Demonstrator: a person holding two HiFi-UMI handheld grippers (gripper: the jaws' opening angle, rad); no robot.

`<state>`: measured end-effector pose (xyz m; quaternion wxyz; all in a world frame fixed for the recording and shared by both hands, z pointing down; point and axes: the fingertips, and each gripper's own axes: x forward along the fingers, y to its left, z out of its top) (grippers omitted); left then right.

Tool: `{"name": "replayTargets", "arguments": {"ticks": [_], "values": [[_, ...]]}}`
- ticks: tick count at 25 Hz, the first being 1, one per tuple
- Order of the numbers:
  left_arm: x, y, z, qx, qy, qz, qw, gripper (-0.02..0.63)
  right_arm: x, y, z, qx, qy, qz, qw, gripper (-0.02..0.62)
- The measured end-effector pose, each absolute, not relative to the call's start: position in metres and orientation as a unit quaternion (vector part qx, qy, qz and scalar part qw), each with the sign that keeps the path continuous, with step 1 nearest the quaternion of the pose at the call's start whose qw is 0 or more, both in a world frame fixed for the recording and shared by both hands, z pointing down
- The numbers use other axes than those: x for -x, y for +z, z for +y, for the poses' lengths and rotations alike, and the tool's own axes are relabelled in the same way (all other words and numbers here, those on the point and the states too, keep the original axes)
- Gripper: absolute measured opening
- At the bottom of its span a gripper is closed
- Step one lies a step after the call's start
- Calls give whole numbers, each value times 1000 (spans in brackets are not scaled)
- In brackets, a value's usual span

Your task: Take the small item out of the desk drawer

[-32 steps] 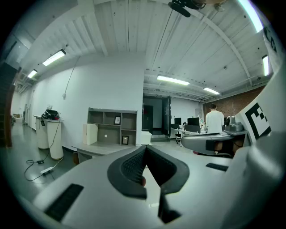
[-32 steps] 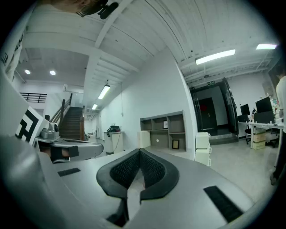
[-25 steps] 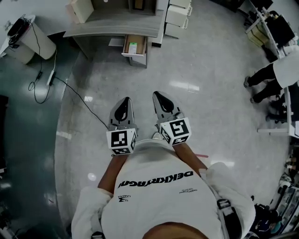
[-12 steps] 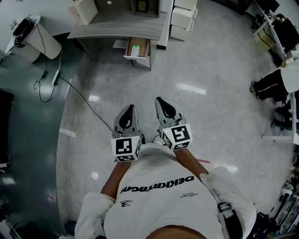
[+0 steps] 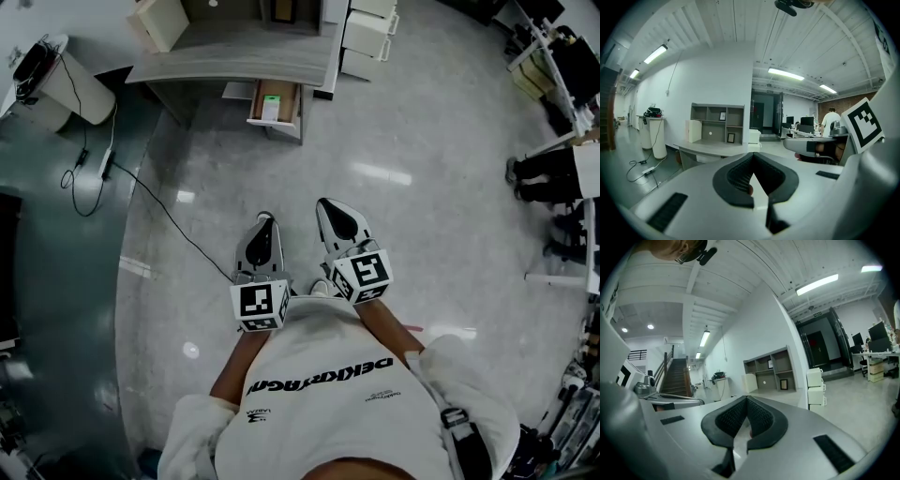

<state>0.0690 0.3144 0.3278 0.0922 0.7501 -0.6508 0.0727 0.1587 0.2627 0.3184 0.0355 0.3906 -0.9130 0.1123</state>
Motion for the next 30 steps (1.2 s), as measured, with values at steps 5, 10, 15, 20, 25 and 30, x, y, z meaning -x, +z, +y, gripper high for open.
{"name": "replayTargets", "arguments": {"ticks": [5,10,15,20,25,30], "values": [[-41,334,255,-754,65,-647,93,15,-133,322,203,-399,104,-910,40,31],[-3,331,178,-760,63,-639,99,15,-97,318,135,-406,103,-907,47,31],[29,323,115,-776,63,-619,101,15,-64,311,82,-428,102,-896,57,31],[60,318,58,-786,66,-606,105,15,-33,304,34,-443,100,-889,57,31],[81,321,17,-798,71,-589,110,15,-12,307,-5,-461,108,-879,58,31],[94,326,-16,-810,71,-570,119,15,2,309,-32,-476,111,-870,64,31]]}}
